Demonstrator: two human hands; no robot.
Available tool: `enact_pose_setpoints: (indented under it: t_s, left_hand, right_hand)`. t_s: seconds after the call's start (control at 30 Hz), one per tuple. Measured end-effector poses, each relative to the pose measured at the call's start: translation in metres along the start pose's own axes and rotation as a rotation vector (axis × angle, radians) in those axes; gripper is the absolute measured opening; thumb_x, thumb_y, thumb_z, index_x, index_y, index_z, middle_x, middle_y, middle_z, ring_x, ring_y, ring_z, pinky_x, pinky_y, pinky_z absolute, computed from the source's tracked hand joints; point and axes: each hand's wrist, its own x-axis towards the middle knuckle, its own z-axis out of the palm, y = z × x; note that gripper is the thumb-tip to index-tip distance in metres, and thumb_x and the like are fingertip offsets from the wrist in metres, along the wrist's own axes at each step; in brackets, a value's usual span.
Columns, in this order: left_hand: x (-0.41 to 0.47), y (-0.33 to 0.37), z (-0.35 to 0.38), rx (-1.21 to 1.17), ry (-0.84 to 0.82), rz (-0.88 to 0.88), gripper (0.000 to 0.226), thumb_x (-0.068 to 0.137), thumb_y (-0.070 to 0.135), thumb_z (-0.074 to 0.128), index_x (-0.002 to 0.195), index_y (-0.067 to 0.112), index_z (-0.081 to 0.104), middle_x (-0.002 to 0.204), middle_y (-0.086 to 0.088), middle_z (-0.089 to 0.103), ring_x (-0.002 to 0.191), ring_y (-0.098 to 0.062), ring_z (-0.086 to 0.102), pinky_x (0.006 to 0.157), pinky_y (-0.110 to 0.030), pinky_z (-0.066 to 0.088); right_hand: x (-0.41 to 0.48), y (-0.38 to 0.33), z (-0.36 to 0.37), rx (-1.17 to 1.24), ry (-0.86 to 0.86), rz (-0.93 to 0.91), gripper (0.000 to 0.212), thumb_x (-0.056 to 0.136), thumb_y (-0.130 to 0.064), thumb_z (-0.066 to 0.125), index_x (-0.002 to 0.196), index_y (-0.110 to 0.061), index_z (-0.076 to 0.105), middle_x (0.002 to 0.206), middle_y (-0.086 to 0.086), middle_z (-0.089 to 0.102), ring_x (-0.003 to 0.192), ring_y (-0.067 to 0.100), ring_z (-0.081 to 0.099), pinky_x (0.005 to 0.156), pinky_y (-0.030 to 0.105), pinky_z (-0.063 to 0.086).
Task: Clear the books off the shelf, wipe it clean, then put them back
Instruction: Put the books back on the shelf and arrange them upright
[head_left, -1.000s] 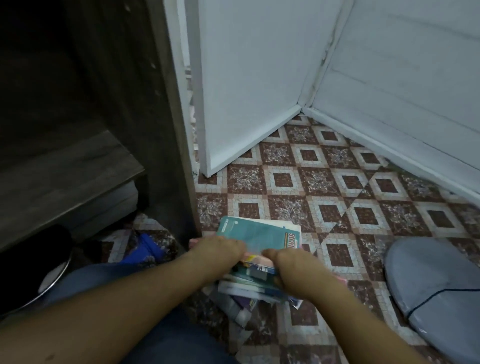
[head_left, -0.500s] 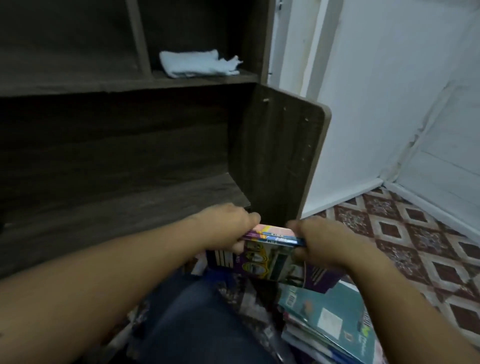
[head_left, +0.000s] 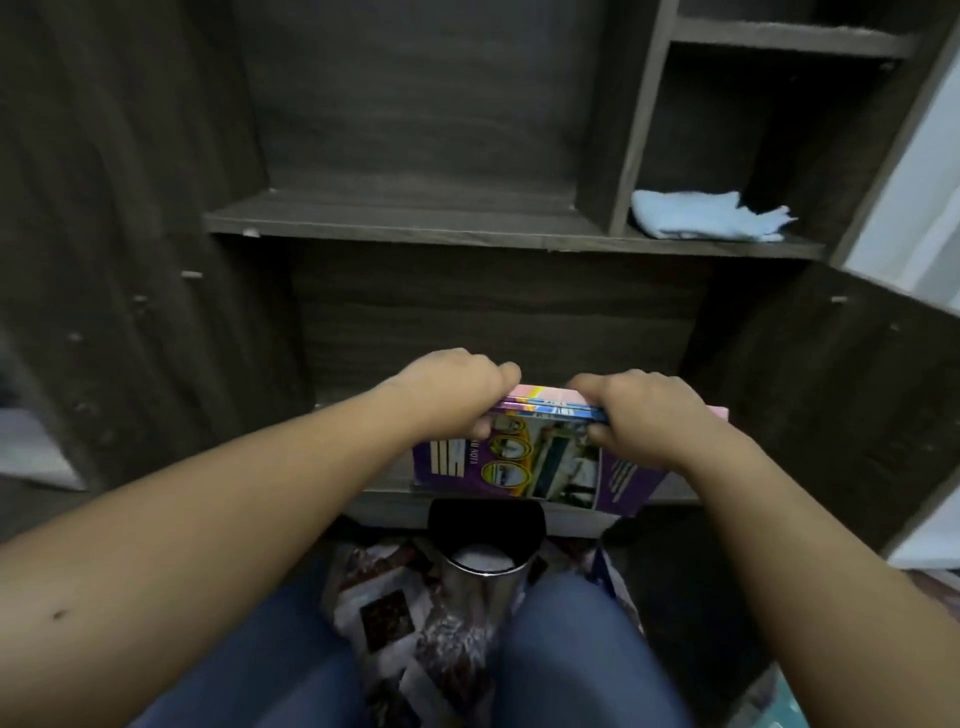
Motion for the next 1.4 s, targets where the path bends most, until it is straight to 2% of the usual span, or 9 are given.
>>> enact_pose_setpoints:
  t_s: [0.2, 0.4, 0.47, 0.53, 0.63, 0.93, 1.07, 1.23, 1.4]
  left_hand:
    - [-0.02, -0.047, 0.026, 0.047, 0.052, -0.168, 0.033, 0.092, 0.03, 0.059, 0.118, 0.018, 0.041, 0.102, -0.003, 0.064, 0.09, -0.023, 0.063, 0.077, -0.037, 0.054]
    - [-0.025, -0.06, 0.065, 0.158, 0.152, -0.287, 0.03, 0.094, 0.014, 0.05, 0.122, 0.011, 0.039, 0.112, -0.007, 0.059, 0.099, -0.028, 0.062, 0.064, -0.035, 0.038]
    - [-0.022, -0.06, 0.084, 0.154, 0.278, -0.288, 0.028, 0.087, 0.01, 0.057, 0.113, 0.008, 0.049, 0.102, -0.01, 0.062, 0.089, -0.031, 0.066, 0.058, -0.035, 0.04]
    - [-0.018, -0.058, 0.101, 0.143, 0.322, -0.259, 0.037, 0.059, 0.01, 0.08, 0.088, 0.009, 0.057, 0.072, -0.008, 0.063, 0.058, -0.027, 0.065, 0.042, -0.029, 0.041]
    - [-0.011, -0.056, 0.131, 0.152, 0.324, -0.236, 0.061, 0.038, 0.011, 0.088, 0.081, 0.014, 0.044, 0.055, -0.002, 0.055, 0.04, -0.022, 0.056, 0.033, -0.023, 0.035]
    - [-0.009, -0.038, 0.17, 0.1, 0.205, -0.209, 0.046, 0.037, 0.018, 0.088, 0.074, 0.017, 0.061, 0.059, 0.0, 0.058, 0.045, -0.018, 0.058, 0.037, -0.022, 0.034]
    - [-0.011, -0.033, 0.2, 0.122, 0.305, -0.197, 0.02, 0.054, 0.011, 0.061, 0.072, 0.017, 0.053, 0.06, -0.001, 0.054, 0.05, -0.02, 0.056, 0.043, -0.024, 0.042]
    - [-0.01, -0.039, 0.22, 0.062, 0.305, -0.276, 0.045, 0.048, 0.013, 0.081, 0.089, 0.018, 0.063, 0.08, 0.0, 0.061, 0.068, -0.022, 0.059, 0.061, -0.033, 0.048]
    - [-0.006, -0.036, 0.229, 0.032, 0.367, -0.332, 0.047, 0.055, 0.012, 0.068, 0.101, 0.018, 0.064, 0.09, 0.001, 0.062, 0.078, -0.023, 0.059, 0.068, -0.039, 0.051]
  right_hand:
    - [0.056, -0.04, 0.015, -0.034, 0.14, -0.075, 0.042, 0.093, -0.036, 0.052, 0.133, -0.042, 0.04, 0.113, -0.003, 0.064, 0.099, 0.024, 0.062, 0.074, 0.035, 0.043]
    - [0.09, -0.053, 0.054, -0.071, 0.292, -0.142, 0.051, 0.087, -0.028, 0.059, 0.134, -0.038, 0.044, 0.123, -0.008, 0.062, 0.103, 0.02, 0.062, 0.074, 0.032, 0.047]
    - [0.094, -0.054, 0.068, -0.083, 0.347, -0.177, 0.058, 0.071, -0.022, 0.075, 0.125, -0.032, 0.058, 0.107, -0.003, 0.07, 0.088, 0.022, 0.068, 0.063, 0.029, 0.05]
    - [0.097, -0.052, 0.084, -0.087, 0.355, -0.171, 0.059, 0.053, -0.015, 0.084, 0.11, -0.026, 0.069, 0.086, 0.001, 0.073, 0.068, 0.023, 0.069, 0.05, 0.026, 0.049]
    - [0.098, -0.048, 0.11, -0.096, 0.304, -0.17, 0.058, 0.053, -0.014, 0.084, 0.108, -0.025, 0.068, 0.085, 0.001, 0.073, 0.067, 0.021, 0.07, 0.051, 0.027, 0.05]
    - [0.083, -0.047, 0.161, 0.01, 0.202, -0.171, 0.057, 0.044, -0.02, 0.088, 0.098, -0.027, 0.07, 0.077, -0.005, 0.071, 0.06, 0.018, 0.067, 0.047, 0.024, 0.049]
    - [0.08, -0.049, 0.179, 0.039, 0.165, -0.211, 0.058, 0.047, -0.018, 0.087, 0.102, -0.025, 0.07, 0.087, -0.005, 0.073, 0.069, 0.018, 0.07, 0.054, 0.026, 0.055]
    - [0.082, -0.054, 0.193, 0.056, 0.156, -0.217, 0.066, 0.042, -0.016, 0.088, 0.105, -0.024, 0.072, 0.092, -0.004, 0.074, 0.072, 0.018, 0.07, 0.056, 0.028, 0.057]
    - [0.087, -0.051, 0.199, 0.077, 0.147, -0.192, 0.068, 0.039, -0.015, 0.087, 0.105, -0.024, 0.072, 0.097, -0.005, 0.074, 0.078, 0.016, 0.071, 0.06, 0.028, 0.057]
